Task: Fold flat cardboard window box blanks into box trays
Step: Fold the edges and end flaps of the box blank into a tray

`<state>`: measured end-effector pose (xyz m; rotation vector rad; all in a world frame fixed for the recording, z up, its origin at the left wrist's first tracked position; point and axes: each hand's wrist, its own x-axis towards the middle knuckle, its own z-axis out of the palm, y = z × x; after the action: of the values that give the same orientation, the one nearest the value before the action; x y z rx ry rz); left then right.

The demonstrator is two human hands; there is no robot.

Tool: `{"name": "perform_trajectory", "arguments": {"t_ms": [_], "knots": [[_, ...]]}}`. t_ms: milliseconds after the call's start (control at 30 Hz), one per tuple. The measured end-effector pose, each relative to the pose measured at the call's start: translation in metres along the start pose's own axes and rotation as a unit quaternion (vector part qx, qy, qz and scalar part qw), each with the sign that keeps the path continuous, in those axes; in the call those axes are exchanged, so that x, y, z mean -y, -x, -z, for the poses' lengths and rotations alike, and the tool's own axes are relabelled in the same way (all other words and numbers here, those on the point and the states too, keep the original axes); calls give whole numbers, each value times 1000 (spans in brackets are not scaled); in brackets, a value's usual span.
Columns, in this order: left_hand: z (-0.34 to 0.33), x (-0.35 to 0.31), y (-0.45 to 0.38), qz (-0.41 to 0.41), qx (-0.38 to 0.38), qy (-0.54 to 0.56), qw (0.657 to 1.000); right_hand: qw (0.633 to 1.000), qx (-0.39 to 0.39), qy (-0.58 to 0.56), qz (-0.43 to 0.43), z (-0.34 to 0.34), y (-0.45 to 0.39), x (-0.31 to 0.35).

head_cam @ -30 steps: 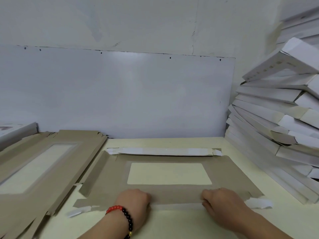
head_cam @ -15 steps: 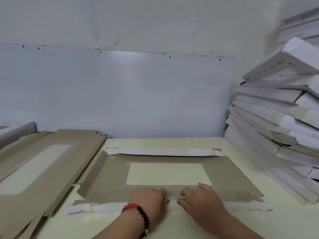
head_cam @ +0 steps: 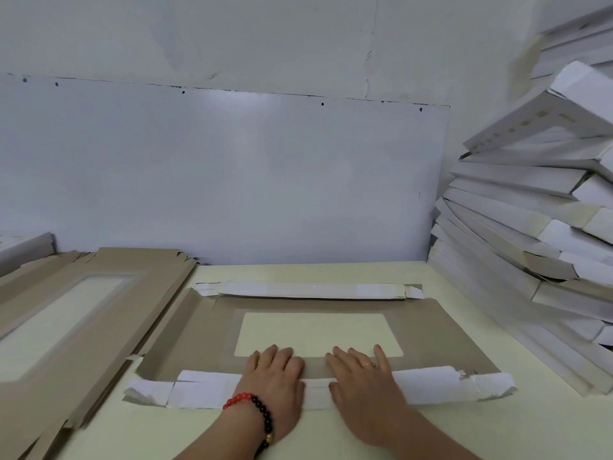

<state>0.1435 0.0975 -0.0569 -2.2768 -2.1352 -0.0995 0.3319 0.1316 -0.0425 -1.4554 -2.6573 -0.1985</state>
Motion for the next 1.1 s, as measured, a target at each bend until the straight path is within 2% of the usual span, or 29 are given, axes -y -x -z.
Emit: {"name": "perform_trajectory", "arguments": {"t_ms": [67,300,433,500,567,633,733,800,867,967,1100], "knots": [[-2,21,5,14,-5,10,1000,998,57,-16,-34,-11,0,-26],[4,89,33,79,-22,22,996,987,69,12,-143,-13,29,-120],[5,106,40,106,-48,32,993,978,44,26,-204,-9,47,-152],[10,109,43,108,-66,26,992,977,-12,38,-208,-3,55,-150],[17,103,46,67,-94,24,993,982,-103,32,-155,5,58,-146],[22,92,48,0,-134,8,991,977,-198,54,-55,3,57,-139],[30,71,52,-65,-139,-22,988,982,-179,16,63,6,52,-111],[25,61,53,-105,-116,-10,988,986,-136,-3,99,5,48,-92],[25,46,52,-115,-77,-10,990,987,-112,9,112,4,41,-74],[25,23,42,-106,-36,-31,993,981,-116,32,151,5,29,-50],[30,1,26,-93,-21,-56,994,974,-117,74,179,3,16,-35]]}}
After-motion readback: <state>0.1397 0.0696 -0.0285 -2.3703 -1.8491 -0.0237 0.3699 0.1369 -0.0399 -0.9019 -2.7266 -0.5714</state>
